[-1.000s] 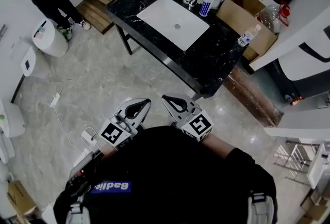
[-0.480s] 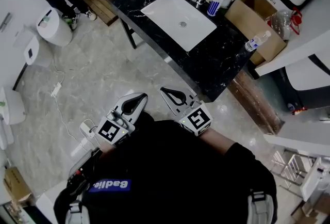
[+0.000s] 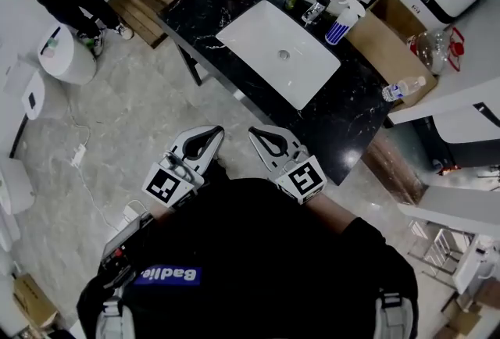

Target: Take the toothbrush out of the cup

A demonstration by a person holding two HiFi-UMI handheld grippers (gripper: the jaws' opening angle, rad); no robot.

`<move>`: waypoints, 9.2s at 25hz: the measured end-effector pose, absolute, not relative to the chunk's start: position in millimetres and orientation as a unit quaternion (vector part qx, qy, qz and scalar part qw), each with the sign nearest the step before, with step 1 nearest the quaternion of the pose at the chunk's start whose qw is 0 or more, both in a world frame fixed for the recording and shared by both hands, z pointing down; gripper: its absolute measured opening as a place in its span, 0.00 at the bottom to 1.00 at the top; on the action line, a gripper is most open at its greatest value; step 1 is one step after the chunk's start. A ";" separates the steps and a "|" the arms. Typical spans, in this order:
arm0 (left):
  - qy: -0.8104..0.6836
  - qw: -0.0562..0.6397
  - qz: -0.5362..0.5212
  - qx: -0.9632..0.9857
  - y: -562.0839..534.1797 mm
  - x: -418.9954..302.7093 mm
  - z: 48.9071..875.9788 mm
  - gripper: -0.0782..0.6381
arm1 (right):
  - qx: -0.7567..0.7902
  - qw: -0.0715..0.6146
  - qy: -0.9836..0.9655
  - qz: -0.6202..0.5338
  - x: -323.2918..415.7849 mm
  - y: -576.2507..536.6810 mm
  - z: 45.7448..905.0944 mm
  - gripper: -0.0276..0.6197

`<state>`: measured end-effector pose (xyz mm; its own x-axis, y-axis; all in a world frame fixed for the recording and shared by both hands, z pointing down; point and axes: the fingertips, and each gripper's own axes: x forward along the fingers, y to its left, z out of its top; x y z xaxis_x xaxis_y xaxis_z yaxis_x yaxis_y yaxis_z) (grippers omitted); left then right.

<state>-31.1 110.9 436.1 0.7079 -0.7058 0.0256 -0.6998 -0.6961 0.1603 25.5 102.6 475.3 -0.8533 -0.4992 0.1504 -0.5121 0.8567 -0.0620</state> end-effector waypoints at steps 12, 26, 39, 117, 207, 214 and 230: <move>-0.327 0.085 -0.059 0.939 -34.0 -130.6 422.5 0.12 | 0.349 0.071 -0.934 0.039 -58.6 -35.5 459.7 0.06; -0.364 0.103 -0.027 0.925 -98.0 -117.2 433.2 0.12 | 0.307 0.057 -0.950 0.031 -52.6 -95.6 455.2 0.06; -0.415 0.079 -0.013 0.906 -185.9 -135.6 441.5 0.12 | 0.312 0.056 -0.947 0.041 -31.3 -114.5 462.0 0.06; -0.549 0.107 0.076 0.825 -488.1 -127.6 594.0 0.15 | 0.417 0.176 -0.881 0.139 94.9 -136.5 514.6 0.06; -0.402 0.063 -0.019 0.913 -115.1 -144.5 432.3 0.15 | 0.312 0.120 -0.938 0.096 -47.8 -84.4 481.5 0.06; -0.382 0.063 0.000 0.922 -94.3 -139.0 437.1 0.15 | 0.308 0.121 -0.939 0.098 -52.6 -81.0 479.2 0.06; -0.375 0.094 0.010 0.922 -86.0 -129.7 451.3 0.15 | 0.303 0.113 -0.942 0.094 -51.3 -78.8 478.4 0.06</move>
